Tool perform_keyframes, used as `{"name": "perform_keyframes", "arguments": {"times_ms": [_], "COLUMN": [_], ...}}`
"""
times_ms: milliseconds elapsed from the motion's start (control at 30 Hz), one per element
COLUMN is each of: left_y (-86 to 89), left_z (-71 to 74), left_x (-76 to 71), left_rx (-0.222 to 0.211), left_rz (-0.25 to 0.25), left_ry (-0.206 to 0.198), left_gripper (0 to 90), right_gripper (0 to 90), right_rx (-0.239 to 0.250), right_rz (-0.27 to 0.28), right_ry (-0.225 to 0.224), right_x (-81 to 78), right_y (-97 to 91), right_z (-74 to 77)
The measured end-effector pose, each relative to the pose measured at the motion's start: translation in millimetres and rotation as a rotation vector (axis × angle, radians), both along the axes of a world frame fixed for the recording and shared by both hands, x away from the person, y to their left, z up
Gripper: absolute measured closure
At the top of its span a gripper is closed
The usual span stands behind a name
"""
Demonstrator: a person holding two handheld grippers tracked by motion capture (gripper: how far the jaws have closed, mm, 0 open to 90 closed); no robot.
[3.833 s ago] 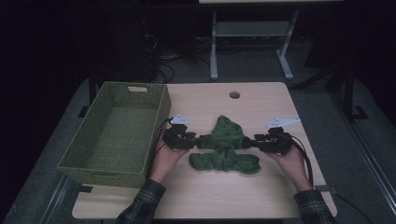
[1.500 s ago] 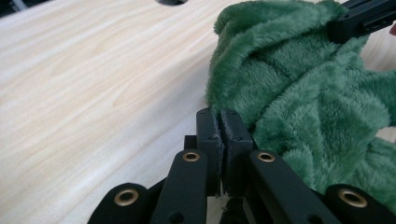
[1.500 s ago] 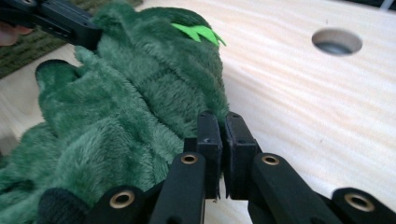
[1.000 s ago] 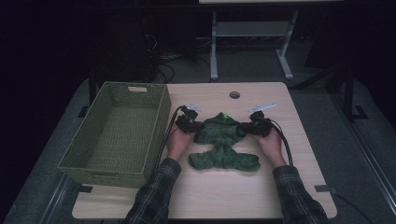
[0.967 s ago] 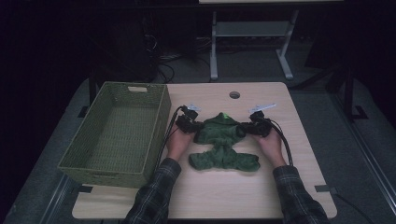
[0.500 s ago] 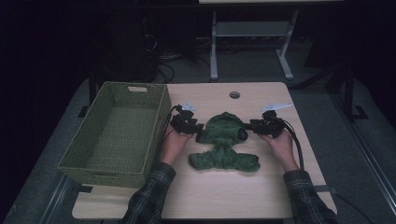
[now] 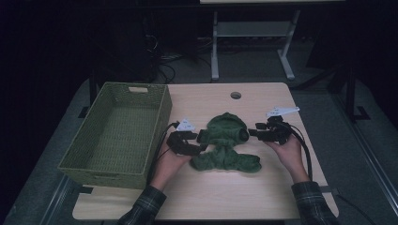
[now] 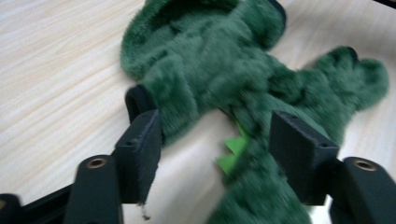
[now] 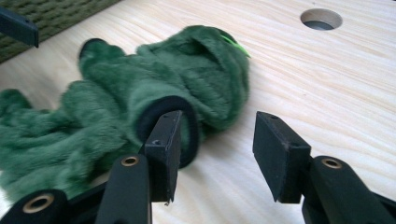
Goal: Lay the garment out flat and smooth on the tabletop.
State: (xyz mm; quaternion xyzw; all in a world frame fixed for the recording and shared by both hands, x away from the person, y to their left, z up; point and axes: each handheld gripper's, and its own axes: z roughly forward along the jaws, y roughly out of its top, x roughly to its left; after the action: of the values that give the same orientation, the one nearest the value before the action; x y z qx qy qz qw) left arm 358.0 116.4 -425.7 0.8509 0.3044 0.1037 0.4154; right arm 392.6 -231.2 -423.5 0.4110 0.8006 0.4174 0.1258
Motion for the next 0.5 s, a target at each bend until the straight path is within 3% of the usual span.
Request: {"name": "perform_keyframes", "arguments": {"times_ms": [267, 500], "left_y": [7.3, 9.2], "left_z": [-10.3, -29.7], "left_x": [-26.4, -58.8], "left_rx": [0.026, 0.076], "left_rz": [-0.012, -0.034], "left_ry": [0.008, 0.011], "left_gripper": [25.0, 17.6], "right_gripper": [50.6, 49.7], "right_rx": [0.011, -0.003], "right_rz": [0.010, 0.034], "right_ry": [-0.004, -0.012], "right_x": [-17.1, -34.7], "right_y": [5.3, 14.1], "right_z": [-0.1, 0.0]}}
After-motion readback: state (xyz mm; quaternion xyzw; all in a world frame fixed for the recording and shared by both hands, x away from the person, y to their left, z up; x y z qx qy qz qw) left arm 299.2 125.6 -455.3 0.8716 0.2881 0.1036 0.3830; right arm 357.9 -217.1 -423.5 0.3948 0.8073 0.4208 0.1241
